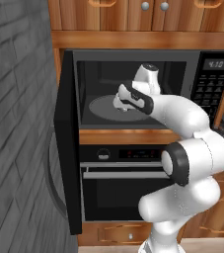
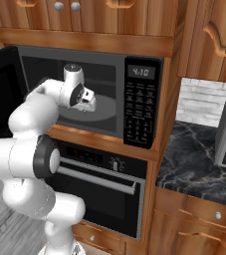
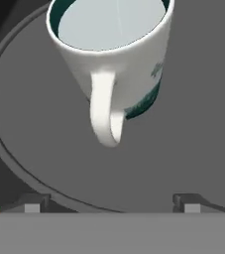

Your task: Pick the mug from the counter and place it inside the microwave. Then close the microwave.

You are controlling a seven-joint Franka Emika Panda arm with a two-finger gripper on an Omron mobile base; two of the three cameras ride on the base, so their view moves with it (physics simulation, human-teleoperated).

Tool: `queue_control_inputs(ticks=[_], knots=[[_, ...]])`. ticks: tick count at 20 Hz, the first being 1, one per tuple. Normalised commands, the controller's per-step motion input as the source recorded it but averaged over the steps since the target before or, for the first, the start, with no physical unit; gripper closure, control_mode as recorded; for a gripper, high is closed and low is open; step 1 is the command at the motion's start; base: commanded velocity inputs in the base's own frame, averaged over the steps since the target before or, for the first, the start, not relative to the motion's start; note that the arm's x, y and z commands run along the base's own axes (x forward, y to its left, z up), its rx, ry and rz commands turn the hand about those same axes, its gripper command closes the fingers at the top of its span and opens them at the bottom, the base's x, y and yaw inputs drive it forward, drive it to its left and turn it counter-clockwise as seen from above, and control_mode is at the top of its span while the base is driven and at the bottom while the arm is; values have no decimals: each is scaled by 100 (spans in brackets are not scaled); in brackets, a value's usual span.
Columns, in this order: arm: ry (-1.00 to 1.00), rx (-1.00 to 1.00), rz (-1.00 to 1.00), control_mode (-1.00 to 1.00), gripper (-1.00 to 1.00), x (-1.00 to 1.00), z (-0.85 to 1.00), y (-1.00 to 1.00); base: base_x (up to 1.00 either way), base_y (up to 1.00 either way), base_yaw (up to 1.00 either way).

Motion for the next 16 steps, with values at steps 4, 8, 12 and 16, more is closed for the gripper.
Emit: queue_control_inputs(ticks=[4,8,12,16], knots=[[-1,0,0,-100,-100,-59,6,-3,0,0,0],[0,-2,0,-100,-100,-45,15,0,0,0,0],[-2,-7,0,-100,-100,-51,19,0,0,0,0],[-9,-7,0,-100,-100,-65,32,0,0,0,0]])
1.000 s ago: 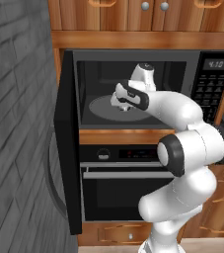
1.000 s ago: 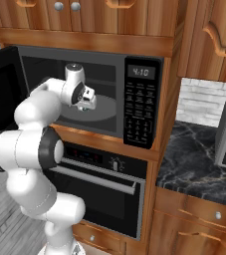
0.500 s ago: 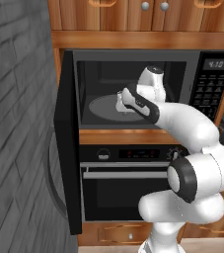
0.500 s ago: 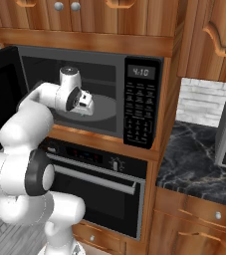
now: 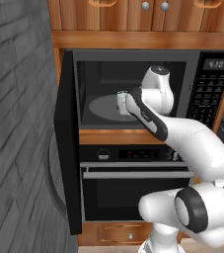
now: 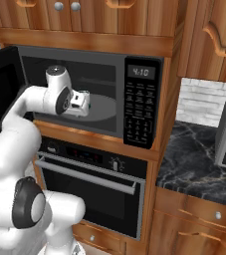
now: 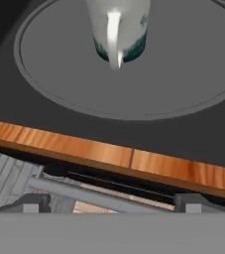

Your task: Pick the mug from the counter and place it inside the microwave. Then close the microwave.

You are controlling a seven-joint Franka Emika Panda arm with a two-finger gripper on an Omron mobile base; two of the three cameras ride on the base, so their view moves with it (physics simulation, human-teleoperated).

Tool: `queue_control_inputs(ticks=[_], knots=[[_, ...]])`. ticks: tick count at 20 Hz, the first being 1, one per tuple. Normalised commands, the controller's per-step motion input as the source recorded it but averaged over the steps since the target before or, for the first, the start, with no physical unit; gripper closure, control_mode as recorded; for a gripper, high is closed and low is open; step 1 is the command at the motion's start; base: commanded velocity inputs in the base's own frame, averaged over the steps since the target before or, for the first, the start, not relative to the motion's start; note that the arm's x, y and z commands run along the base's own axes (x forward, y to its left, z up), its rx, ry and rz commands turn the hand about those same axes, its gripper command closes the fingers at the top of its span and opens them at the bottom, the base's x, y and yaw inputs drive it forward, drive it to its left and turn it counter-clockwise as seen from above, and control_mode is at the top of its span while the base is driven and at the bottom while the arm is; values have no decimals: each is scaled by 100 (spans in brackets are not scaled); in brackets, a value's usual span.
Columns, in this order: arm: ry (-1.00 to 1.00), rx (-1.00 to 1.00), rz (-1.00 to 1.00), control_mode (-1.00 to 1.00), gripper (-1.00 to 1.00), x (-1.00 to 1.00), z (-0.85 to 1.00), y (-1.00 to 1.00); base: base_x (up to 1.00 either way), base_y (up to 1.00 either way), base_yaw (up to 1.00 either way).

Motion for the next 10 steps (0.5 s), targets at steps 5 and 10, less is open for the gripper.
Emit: queue_control_inputs(ticks=[5,10], knots=[[-18,-2,0,-100,-100,-66,36,-1,0,0,0],[-20,0,4,-100,-100,-66,32,0,0,0,0]])
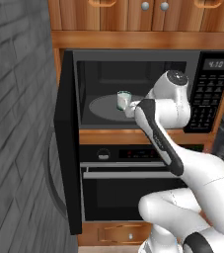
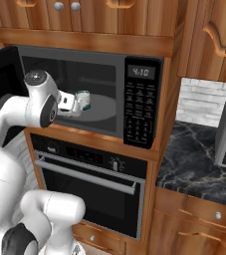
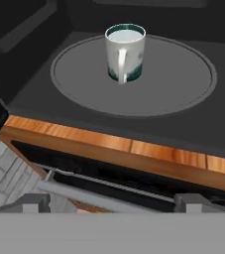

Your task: Pick the mug from the counter and place it inside the microwave. Then close the microwave.

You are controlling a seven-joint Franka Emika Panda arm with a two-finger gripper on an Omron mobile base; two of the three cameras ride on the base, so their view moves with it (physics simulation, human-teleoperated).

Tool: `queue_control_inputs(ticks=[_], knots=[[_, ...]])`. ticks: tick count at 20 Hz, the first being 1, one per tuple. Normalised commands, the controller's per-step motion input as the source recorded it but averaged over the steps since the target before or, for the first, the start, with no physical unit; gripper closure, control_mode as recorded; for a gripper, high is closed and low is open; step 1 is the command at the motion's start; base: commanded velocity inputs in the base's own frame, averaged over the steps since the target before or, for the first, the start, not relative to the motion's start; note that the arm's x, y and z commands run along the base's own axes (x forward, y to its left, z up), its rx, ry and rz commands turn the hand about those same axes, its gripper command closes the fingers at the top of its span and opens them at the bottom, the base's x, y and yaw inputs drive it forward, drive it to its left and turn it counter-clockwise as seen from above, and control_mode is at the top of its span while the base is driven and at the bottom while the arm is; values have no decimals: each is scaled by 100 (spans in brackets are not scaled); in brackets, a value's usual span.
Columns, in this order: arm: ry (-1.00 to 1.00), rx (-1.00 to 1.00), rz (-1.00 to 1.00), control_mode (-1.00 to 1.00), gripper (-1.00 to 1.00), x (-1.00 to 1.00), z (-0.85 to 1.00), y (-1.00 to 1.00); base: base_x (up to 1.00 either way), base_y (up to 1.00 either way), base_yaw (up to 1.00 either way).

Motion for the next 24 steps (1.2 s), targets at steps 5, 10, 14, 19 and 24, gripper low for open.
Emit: queue_control_inputs(ticks=[5,10,14,19,24], knots=[[-18,0,6,-100,-100,-70,24,0,0,0,0],[-10,0,11,-100,-100,-65,20,0,0,0,0],[-2,0,9,-100,-100,-64,33,0,0,0,0],[-10,0,0,-100,-100,-78,36,1,0,0,0],[-19,0,0,-100,-100,-77,30,10,0,0,0]])
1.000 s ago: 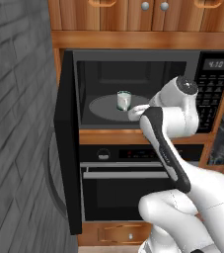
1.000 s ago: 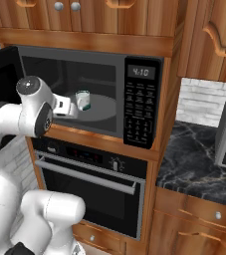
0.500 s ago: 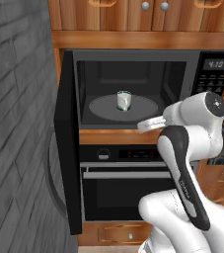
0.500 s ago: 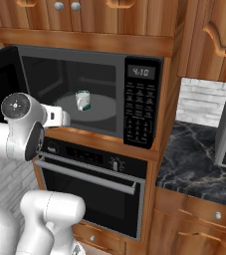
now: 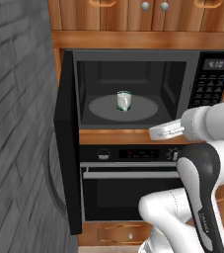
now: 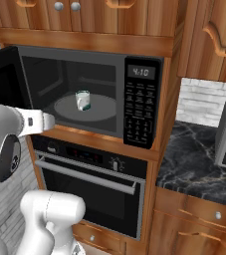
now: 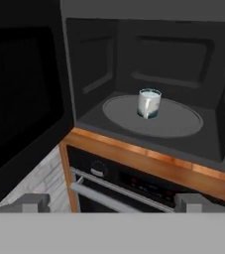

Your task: Pick the mug from the counter and place it inside the microwave. Then close the microwave.

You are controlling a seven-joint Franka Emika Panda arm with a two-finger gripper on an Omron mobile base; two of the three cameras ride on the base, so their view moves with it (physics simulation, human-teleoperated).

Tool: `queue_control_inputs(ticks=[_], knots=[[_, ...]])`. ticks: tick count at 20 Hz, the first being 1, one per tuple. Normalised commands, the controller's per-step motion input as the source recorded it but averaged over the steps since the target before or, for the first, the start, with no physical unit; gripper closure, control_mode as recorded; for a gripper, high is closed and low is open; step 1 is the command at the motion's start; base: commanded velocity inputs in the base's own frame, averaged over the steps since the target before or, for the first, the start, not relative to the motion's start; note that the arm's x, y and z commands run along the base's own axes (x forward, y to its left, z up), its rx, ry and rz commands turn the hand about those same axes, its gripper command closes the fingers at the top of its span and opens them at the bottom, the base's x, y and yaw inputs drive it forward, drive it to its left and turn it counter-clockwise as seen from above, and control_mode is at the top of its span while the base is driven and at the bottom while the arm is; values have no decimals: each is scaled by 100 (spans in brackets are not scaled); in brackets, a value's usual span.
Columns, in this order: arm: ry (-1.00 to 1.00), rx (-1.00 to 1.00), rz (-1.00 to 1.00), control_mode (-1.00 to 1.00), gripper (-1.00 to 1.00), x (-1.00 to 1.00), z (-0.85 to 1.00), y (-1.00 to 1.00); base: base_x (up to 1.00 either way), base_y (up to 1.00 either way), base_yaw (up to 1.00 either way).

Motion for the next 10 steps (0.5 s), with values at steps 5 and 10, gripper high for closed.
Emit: queue_control_inputs(ticks=[5,10], knots=[[-19,0,0,-100,-100,-69,18,23,0,0,0],[-26,-1,-4,-100,-100,-64,1,17,0,0,0]])
